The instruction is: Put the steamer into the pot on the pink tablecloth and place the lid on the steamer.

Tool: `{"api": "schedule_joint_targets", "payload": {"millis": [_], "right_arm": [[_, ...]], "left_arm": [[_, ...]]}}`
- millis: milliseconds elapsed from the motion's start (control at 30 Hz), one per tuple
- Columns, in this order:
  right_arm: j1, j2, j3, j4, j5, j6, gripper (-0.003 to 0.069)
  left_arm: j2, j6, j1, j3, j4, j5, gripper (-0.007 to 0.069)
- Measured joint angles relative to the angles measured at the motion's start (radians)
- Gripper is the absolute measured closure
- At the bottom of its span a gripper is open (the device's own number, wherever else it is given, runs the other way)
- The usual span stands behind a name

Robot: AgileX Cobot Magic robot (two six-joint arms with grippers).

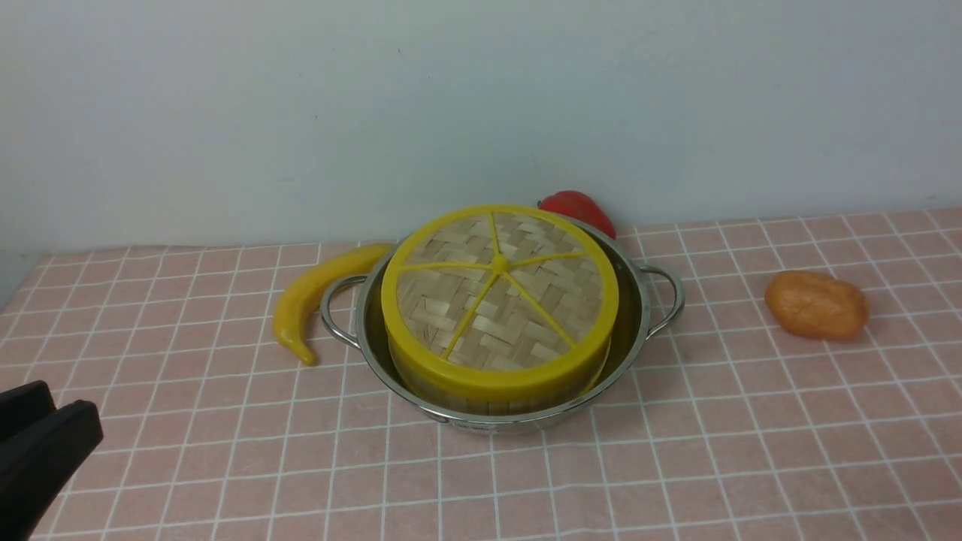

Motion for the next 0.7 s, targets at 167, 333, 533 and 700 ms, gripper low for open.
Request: {"api": "schedule_joint_targets", "payload": {"millis": [167,333,533,700], "right_arm": [[0.0,0.0,0.0,0.001,0.0,-0.001,0.0483],[0.0,0.0,0.0,0.002,0.002,-0.001,0.0466],[0.0,-0.004,0.0,0.003,0.004,-0.001,0.0449],[0.0,-0.004,0.0,0.003,0.005,-0.001,0.044]], "left_arm": [[0.0,0.0,0.0,0.0,0.0,0.0,0.0413],[0.0,0.09,0.034,0.026,0.137,-0.015,0.0404],[-0.015,0.092,0.193,0.187,0.217,-0.168,0.0403],[-0.128,-0.022,0.276,0.408,0.225,-0.306,0.0394]]}}
